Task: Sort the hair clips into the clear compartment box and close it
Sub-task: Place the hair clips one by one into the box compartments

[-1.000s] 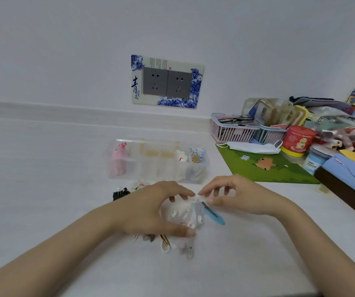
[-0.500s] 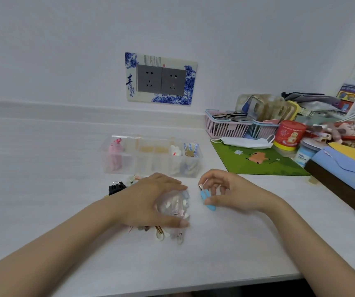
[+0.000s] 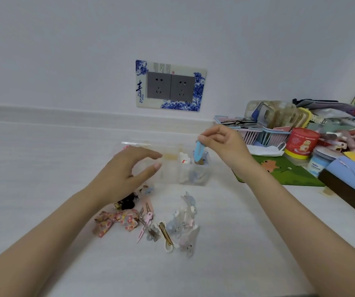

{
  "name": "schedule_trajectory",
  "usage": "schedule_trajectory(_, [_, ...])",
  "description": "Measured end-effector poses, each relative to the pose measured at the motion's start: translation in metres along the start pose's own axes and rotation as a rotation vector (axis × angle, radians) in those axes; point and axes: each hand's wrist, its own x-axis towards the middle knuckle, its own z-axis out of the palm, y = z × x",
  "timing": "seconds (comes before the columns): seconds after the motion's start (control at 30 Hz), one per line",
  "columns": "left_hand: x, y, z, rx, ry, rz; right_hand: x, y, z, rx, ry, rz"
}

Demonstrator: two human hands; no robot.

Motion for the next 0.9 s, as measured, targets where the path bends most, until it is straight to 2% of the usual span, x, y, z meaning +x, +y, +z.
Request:
schedule_trajectory(0.23, [0.001, -0.018, 0.005, 0.073, -0.041, -0.01, 0.031, 0.029, 0.026, -0.177, -0.097, 0.101])
schedule_trajectory(0.4, [0.001, -0.019, 0.008, 0.07, -0.04, -0.007, 0.031, 0.039, 0.026, -0.291, -0.147, 0.079])
schedule_trajectory(0.47, [0.0, -0.019, 0.009, 0.072, -0.042, -0.001, 0.031, 0.038, 0.026, -0.297, -0.135, 0.065])
schedule_trajectory(0.6, [0.0, -0.017, 0.008, 0.057, -0.029, 0.001, 0.021, 0.03, 0.021, -0.341, -0.008, -0.053])
schedule_trajectory(0.67, [-0.001, -0.013, 0.008, 0.044, -0.031, 0.017, 0.006, 0.019, 0.016, -0.267, -0.01, -0.096])
schedule_trajectory(0.77, [-0.003, -0.004, 0.01, -0.023, -0.057, 0.017, -0.023, 0.006, 0.006, -0.105, -0.219, 0.007])
schedule_trajectory(0.83, [-0.005, 0.004, 0.015, -0.101, -0.125, -0.007, -0.04, 0.007, 0.003, -0.203, -0.394, 0.142])
schedule_trajectory(0.9, [-0.006, 0.009, 0.022, -0.122, -0.211, -0.014, -0.05, 0.016, 0.005, -0.324, -0.463, 0.232])
